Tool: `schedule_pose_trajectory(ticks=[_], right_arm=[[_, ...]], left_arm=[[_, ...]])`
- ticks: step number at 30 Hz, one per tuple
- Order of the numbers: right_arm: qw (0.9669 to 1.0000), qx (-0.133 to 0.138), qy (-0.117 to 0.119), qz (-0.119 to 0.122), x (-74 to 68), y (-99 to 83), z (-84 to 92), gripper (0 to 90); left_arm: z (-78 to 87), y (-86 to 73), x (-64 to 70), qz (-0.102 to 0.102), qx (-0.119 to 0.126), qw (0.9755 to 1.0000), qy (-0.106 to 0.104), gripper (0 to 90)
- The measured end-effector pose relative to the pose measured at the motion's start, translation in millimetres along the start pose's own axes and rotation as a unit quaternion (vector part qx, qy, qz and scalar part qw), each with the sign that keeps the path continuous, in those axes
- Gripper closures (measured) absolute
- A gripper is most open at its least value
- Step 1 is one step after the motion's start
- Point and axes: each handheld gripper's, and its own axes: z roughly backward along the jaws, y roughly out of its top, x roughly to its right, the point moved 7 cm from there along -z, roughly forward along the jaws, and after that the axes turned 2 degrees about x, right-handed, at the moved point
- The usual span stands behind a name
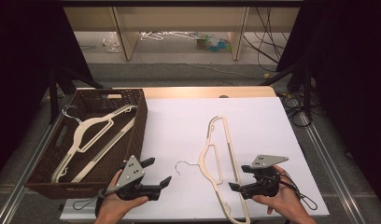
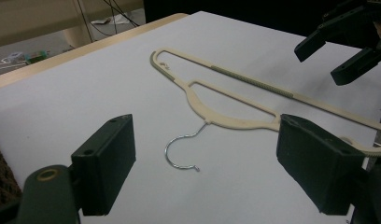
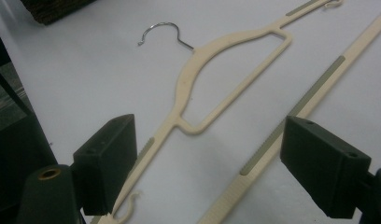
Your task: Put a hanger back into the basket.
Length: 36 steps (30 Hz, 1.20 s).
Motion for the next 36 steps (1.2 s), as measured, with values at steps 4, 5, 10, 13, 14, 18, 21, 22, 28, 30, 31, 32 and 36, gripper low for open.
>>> schedule_pose_trajectory(ticks=[4, 5, 10, 13, 14, 18, 21, 22, 28, 30, 31, 32, 36], right_arm=[[0.9999, -0.003, -0.002, 0.009, -5.2, 1.7, -2.1, 19.4], [0.9999, -0.005, 0.000, 0.011, -6.9, 2.0, -3.0, 19.3], [0.9995, -0.020, -0.007, 0.023, -17.8, 4.1, -13.2, 19.5], [0.9990, -0.032, -0.016, 0.026, -23.7, 3.6, -22.2, 20.0], [0.9985, -0.044, -0.015, 0.029, -26.3, 2.2, -25.4, 20.2], [0.9970, -0.071, -0.011, 0.027, -33.5, -0.7, -35.4, 23.6], [0.9948, -0.095, -0.012, 0.034, -35.0, -2.7, -42.5, 25.6], [0.9941, -0.107, -0.012, 0.017, -38.2, -3.3, -43.0, 26.1], [0.9864, -0.159, -0.014, 0.039, -43.3, -13.3, -54.0, 33.1], [0.9834, -0.175, -0.011, 0.045, -45.3, -16.1, -56.6, 35.3], [0.9817, -0.185, -0.013, 0.045, -47.1, -17.9, -58.4, 34.8], [0.9810, -0.187, -0.014, 0.051, -47.8, -18.0, -59.1, 35.0], [0.9763, -0.204, -0.030, 0.067, -50.3, -18.7, -59.6, 37.6]], left_arm=[[0.2, -1.7, -1.0, 0.001, -0.002, 1.0000, 0.001, 19.7], [0.2, -2.2, -1.3, -0.001, -0.004, 1.0000, 0.002, 19.7], [-1.1, -3.8, 0.5, -0.009, -0.010, 0.9999, -0.003, 19.7], [-1.1, -6.0, 2.5, -0.005, -0.013, 0.9999, -0.005, 19.7], [-1.0, -5.4, 2.5, -0.010, -0.013, 0.9998, -0.006, 19.6], [-1.2, -6.4, 4.5, -0.010, -0.015, 0.9998, -0.009, 19.6], [-1.2, -6.3, 4.0, -0.010, -0.014, 0.9998, -0.008, 19.7], [-1.1, -6.2, 3.9, -0.010, -0.014, 0.9998, -0.007, 19.6], [-2.1, -7.8, 4.7, -0.011, -0.019, 0.9997, -0.009, 19.6], [-2.3, -8.2, 5.3, -0.008, -0.019, 0.9997, -0.011, 19.6], [-2.3, -8.0, 5.0, -0.011, -0.019, 0.9997, -0.012, 19.7], [-2.2, -8.0, 4.7, -0.011, -0.019, 0.9997, -0.010, 19.7], [-3.1, -8.9, 5.2, -0.013, -0.020, 0.9996, -0.012, 19.6]])
